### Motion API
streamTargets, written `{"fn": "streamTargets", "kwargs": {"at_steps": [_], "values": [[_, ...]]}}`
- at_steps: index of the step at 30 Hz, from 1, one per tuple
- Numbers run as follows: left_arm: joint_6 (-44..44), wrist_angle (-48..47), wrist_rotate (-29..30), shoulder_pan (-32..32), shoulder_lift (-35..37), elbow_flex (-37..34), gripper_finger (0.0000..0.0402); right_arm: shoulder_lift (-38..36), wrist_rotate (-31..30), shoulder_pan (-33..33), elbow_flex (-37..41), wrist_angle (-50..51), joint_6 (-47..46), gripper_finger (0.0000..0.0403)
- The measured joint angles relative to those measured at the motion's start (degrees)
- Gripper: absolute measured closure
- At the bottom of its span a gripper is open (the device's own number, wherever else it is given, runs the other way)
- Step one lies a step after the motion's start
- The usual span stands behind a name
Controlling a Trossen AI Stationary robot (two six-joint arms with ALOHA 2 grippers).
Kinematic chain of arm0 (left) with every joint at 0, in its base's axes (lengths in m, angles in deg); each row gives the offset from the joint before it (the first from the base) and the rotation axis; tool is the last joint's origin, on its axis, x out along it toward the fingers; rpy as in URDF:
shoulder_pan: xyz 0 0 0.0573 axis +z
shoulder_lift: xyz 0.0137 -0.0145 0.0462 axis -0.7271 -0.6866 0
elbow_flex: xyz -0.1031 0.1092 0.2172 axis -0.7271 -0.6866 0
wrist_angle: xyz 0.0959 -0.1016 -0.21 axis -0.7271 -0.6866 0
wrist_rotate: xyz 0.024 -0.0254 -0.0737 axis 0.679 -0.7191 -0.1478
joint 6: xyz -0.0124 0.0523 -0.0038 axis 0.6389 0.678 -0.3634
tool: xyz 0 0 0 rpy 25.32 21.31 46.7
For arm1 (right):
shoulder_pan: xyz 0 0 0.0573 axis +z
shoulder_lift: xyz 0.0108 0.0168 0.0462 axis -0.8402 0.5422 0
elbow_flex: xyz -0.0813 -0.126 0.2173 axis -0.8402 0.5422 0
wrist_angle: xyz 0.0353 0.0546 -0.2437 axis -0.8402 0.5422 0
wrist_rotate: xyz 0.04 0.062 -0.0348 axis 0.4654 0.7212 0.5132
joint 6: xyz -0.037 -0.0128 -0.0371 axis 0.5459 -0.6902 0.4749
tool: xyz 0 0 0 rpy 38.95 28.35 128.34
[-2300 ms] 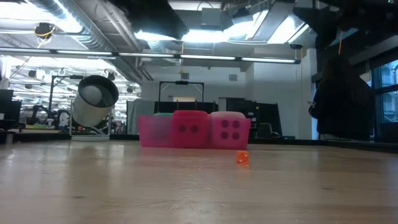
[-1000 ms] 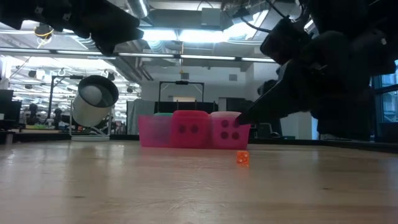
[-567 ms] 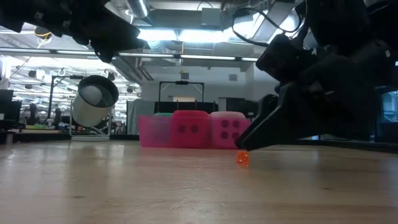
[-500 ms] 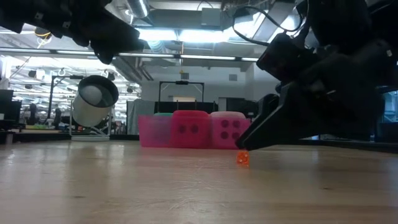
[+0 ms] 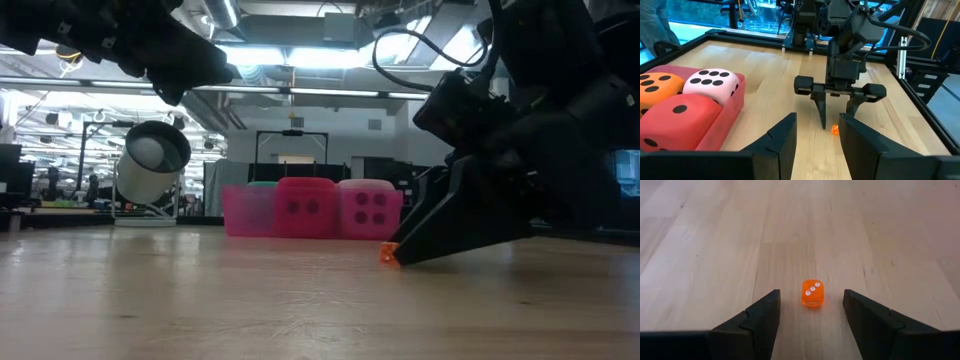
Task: Pick & Place Dice
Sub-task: Put the small orange dice into the pink bin
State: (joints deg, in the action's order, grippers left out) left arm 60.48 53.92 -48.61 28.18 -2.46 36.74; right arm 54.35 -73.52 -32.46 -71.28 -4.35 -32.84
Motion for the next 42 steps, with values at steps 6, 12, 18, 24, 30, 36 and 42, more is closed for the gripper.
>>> {"fn": "streamTargets", "kwargs": {"at_steps": [6, 12, 18, 24, 30, 36, 42], "values": [[0.01, 0.0, 0.0, 0.0, 0.0, 0.0, 0.0263, 0.2, -0.95, 0.16, 0.0, -0.47, -0.11, 0.0183], [0.03, 0.0, 0.0, 0.0, 0.0, 0.0, 0.0263, 0.22, -1.53, 0.11, 0.0, -0.45, -0.11, 0.02], [0.01, 0.0, 0.0, 0.0, 0.0, 0.0, 0.0263, 0.22, -1.74, 0.09, 0.02, -0.45, -0.11, 0.0238], [0.01, 0.0, 0.0, 0.0, 0.0, 0.0, 0.0263, 0.24, -1.58, 0.07, 0.02, -0.6, -0.15, 0.0274], [-0.01, -0.01, 0.02, 0.0, 0.0, 0.0, 0.0263, 0.24, -1.47, 0.09, 0.02, -0.65, -0.38, 0.031], [-0.04, -0.02, 0.02, 0.0, 0.0, 0.0, 0.0263, 0.24, -1.38, 0.09, 0.02, -0.89, -0.63, 0.0357], [-0.12, -0.02, 0.02, 0.01, 0.0, 0.0, 0.0263, 0.24, -1.28, 0.09, 0.07, -2.52, -0.57, 0.0353]]}}
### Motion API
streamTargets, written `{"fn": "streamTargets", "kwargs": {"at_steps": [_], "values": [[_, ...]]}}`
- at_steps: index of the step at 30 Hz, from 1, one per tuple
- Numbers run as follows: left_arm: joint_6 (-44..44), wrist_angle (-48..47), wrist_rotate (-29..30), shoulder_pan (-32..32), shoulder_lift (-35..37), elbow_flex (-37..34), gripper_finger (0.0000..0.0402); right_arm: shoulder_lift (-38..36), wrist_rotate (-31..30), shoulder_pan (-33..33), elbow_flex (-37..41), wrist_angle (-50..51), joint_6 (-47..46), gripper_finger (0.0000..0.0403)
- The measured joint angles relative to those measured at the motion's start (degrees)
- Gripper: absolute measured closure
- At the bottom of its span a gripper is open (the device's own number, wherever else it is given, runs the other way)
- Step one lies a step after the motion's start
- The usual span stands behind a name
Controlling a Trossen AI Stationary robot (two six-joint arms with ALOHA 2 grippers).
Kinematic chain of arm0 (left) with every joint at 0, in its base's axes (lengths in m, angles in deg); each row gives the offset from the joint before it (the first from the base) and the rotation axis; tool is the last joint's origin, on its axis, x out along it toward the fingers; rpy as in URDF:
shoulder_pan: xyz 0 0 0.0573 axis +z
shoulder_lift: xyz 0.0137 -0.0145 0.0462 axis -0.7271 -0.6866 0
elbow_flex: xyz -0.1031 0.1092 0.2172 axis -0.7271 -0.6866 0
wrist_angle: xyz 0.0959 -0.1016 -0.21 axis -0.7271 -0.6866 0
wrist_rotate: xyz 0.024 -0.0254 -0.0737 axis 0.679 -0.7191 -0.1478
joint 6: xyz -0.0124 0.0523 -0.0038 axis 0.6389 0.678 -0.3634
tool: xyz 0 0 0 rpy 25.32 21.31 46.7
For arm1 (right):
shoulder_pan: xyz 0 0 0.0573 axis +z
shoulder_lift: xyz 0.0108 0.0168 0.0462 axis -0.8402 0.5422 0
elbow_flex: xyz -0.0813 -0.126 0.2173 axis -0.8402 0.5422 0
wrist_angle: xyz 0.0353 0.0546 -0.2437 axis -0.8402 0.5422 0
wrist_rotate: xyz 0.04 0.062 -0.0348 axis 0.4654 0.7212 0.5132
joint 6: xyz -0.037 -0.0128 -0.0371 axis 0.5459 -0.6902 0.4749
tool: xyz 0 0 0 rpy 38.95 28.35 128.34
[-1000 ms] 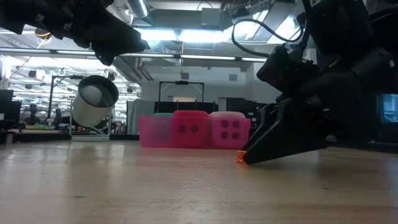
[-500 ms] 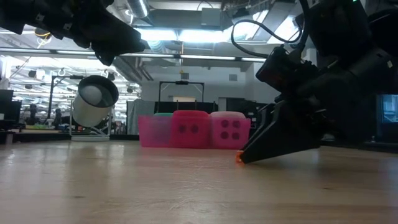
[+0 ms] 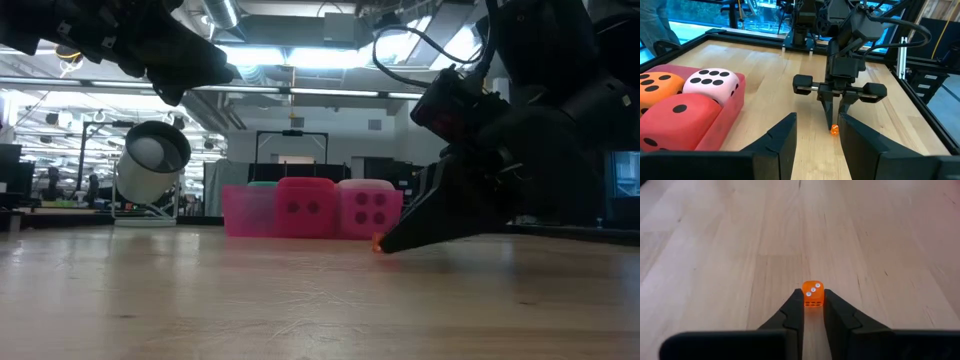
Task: Pick & Place Dice
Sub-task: Put the small orange dice into the pink bin
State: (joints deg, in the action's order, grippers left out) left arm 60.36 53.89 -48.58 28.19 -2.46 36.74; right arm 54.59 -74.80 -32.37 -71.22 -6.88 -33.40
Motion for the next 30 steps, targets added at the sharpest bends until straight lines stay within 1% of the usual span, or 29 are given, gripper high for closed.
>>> {"fn": "streamTargets", "kwargs": {"at_steps": [8, 13, 16, 20, 25, 28, 30], "values": [[-1.41, 0.0, -0.02, 0.01, 0.0, 0.0, 0.0263, -0.54, 0.02, 0.0, 0.0, -2.87, 2.15, 0.0352], [-1.88, 0.21, -0.02, 0.01, 0.0, 0.0, 0.0263, -3.4, 0.01, 0.0, -0.02, -3.18, 4.12, 0.0353], [-2.03, 1.02, -0.02, 0.0, 0.0, 0.0, 0.0263, -6.47, 0.02, 0.0, -0.02, -3.1, 6.19, 0.0353], [-2.13, 3.05, -0.02, 0.01, 0.01, 0.0, 0.0263, -12.93, 0.01, 0.0, -0.03, -2.21, 9.84, 0.0353], [-2.41, 4.34, -0.02, 0.0, 0.04, 0.0, 0.0263, -23.14, -0.7, 0.07, -0.07, 2.31, 15.78, 0.0353], [-2.41, 5.02, -0.02, 0.01, 0.06, 0.0, 0.0263, -29.53, -3.7, 0.07, -0.07, 8.17, 18.87, 0.0353], [-2.32, 5.3, -0.01, 0.01, 0.6, 0.0, 0.0263, -33.53, -6.95, 0.07, -0.07, 13.38, 20.2, 0.0353]]}}
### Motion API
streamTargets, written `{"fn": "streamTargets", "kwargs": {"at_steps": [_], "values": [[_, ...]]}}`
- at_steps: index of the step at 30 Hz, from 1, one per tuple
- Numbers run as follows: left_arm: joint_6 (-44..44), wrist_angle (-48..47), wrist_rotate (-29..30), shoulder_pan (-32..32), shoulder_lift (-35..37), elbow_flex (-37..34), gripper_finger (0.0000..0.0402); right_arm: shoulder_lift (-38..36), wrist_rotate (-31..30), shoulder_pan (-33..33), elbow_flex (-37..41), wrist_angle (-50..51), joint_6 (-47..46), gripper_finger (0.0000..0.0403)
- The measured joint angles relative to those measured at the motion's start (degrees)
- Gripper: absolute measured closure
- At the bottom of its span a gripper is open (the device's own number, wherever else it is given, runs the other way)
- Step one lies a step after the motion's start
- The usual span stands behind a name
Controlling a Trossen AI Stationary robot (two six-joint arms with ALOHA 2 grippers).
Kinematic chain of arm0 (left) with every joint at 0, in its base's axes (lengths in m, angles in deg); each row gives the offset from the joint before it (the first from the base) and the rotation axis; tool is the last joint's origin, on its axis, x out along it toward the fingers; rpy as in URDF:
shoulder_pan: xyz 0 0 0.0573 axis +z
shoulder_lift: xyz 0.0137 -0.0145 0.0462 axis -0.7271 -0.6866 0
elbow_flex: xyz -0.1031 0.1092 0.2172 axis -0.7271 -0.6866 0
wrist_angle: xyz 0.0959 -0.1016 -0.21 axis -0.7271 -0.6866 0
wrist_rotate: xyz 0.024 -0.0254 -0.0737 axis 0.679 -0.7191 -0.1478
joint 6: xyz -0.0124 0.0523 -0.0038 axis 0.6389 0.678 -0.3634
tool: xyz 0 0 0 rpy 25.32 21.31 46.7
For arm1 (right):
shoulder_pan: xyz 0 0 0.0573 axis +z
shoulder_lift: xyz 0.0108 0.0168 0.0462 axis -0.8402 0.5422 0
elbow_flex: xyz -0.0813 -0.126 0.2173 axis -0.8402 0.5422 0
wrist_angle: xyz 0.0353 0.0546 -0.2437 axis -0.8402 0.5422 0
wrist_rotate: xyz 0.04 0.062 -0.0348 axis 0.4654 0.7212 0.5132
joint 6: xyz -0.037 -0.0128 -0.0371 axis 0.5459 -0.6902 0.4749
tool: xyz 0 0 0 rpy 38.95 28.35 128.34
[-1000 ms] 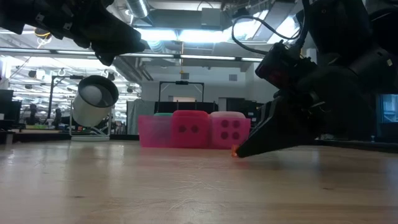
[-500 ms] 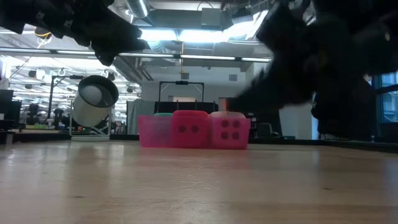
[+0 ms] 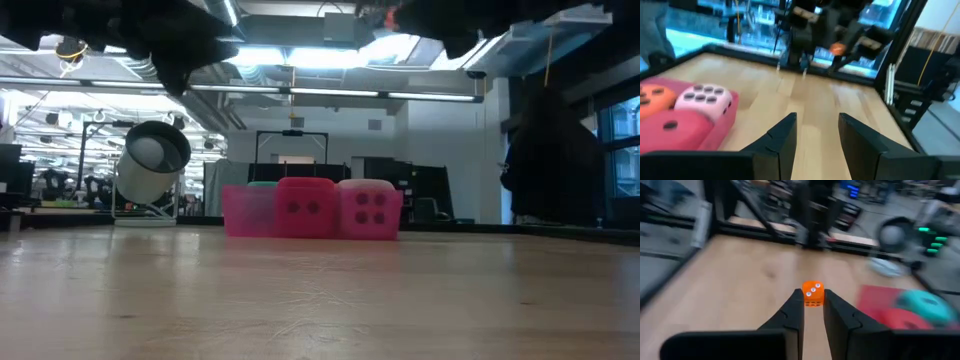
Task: Pick & Place Dice
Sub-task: Put the small orange dice into the pink bin
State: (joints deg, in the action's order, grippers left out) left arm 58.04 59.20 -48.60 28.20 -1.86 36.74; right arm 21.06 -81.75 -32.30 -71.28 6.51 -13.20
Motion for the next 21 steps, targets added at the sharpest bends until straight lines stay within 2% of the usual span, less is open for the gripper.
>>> {"fn": "streamTargets", "kwargs": {"at_steps": [5, 11, 14, 16, 21], "values": [[3.28, 1.21, 1.36, 0.07, 1.89, 0.07, 0.0263, -7.11, -9.23, 0.0, -0.02, 13.92, 1.06, 0.0353], [5.93, 1.21, 8.07, 1.3, 3.16, 0.07, 0.0263, -8.91, -17.4, -1.79, 0.0, 22.34, 4.84, 0.0353], [3.7, 1.12, 8.87, 4.12, 3.16, 0.07, 0.0263, -8.4, -17.2, -4.5, -0.01, 22.37, 9.61, 0.0353], [1.01, 1.02, 7.31, 6.35, 3.14, 0.07, 0.0263, -8.37, -16.89, -6.71, 0.0, 22.36, 12.37, 0.0353], [-4.55, 0.76, 1.91, 11.17, 2.52, 0.07, 0.0263, -8.39, -10.19, -12.24, 0.0, 18.43, 18.62, 0.0353]]}}
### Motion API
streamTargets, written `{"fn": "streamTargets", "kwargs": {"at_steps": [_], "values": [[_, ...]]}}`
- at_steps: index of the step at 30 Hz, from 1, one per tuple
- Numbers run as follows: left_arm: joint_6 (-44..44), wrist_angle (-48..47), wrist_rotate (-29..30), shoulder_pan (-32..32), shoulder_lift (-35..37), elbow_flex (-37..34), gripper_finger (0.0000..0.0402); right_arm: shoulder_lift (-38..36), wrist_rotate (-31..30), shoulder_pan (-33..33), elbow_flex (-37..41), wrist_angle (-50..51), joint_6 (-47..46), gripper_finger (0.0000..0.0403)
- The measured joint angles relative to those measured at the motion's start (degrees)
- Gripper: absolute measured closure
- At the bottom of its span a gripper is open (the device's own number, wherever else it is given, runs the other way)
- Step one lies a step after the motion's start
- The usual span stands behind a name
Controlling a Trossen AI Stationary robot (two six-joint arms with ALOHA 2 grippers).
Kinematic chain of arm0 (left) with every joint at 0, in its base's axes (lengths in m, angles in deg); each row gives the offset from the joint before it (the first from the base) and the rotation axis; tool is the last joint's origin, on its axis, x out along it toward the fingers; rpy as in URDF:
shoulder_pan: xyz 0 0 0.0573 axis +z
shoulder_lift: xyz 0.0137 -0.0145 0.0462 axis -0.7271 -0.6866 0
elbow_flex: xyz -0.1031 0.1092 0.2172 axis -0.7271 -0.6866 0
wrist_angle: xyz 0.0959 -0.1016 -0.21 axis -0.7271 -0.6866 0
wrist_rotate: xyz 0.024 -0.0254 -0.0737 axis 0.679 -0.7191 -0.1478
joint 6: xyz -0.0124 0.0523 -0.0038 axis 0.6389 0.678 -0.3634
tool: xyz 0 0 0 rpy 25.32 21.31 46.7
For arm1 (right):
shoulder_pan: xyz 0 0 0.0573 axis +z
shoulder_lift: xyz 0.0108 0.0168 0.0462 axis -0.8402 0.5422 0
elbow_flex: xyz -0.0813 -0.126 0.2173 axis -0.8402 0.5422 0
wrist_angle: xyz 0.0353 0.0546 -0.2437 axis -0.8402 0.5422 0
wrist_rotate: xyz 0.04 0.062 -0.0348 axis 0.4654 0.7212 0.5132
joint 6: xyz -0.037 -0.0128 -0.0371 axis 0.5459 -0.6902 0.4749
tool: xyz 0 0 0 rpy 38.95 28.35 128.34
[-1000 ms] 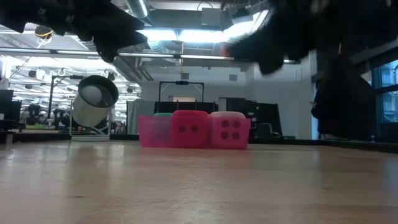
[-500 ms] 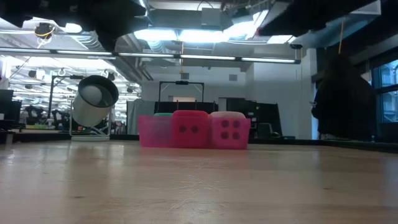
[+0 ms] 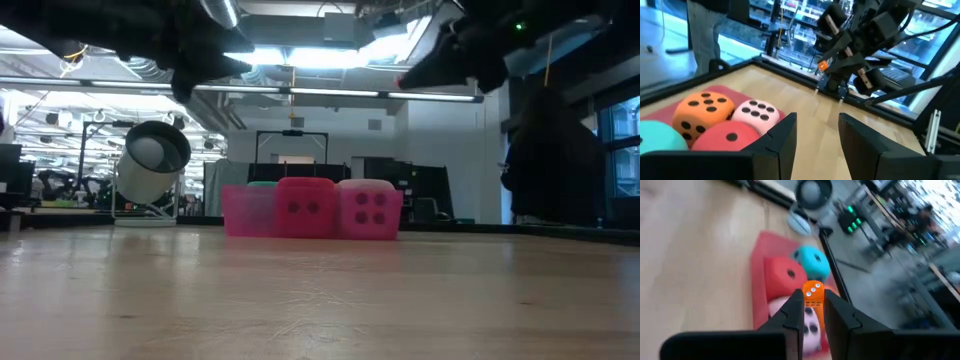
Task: Pick & Place Dice
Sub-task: Put the small orange dice into the pink bin
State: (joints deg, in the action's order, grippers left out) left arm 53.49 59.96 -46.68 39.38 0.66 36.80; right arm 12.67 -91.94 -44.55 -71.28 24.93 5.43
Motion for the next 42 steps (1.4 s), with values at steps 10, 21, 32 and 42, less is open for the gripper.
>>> {"fn": "streamTargets", "kwargs": {"at_steps": [10, 21, 32, 42], "values": [[-4.44, 5.52, -4.6, 4.67, -4.98, 0.0, 0.0263, 0.02, 14.34, -7.26, 0.0, -7.48, 8.4, 0.0353], [-4.65, 17.14, -9.74, 8.44, -14.68, 0.0, 0.0261, 0.36, 20.46, -10.79, -4.17, -8.79, 12.42, 0.0353], [-1.88, 22.21, -19.26, 11.98, -20.39, 3.53, 0.0263, 10.53, 29.82, -18.09, -11.69, -5.22, 14.17, 0.0353], [4.77, 17.89, -19.83, 11.93, -20.41, 3.91, 0.0261, 16.55, 39.63, -26.86, -14.78, -3.89, 9.16, 0.0353]]}}
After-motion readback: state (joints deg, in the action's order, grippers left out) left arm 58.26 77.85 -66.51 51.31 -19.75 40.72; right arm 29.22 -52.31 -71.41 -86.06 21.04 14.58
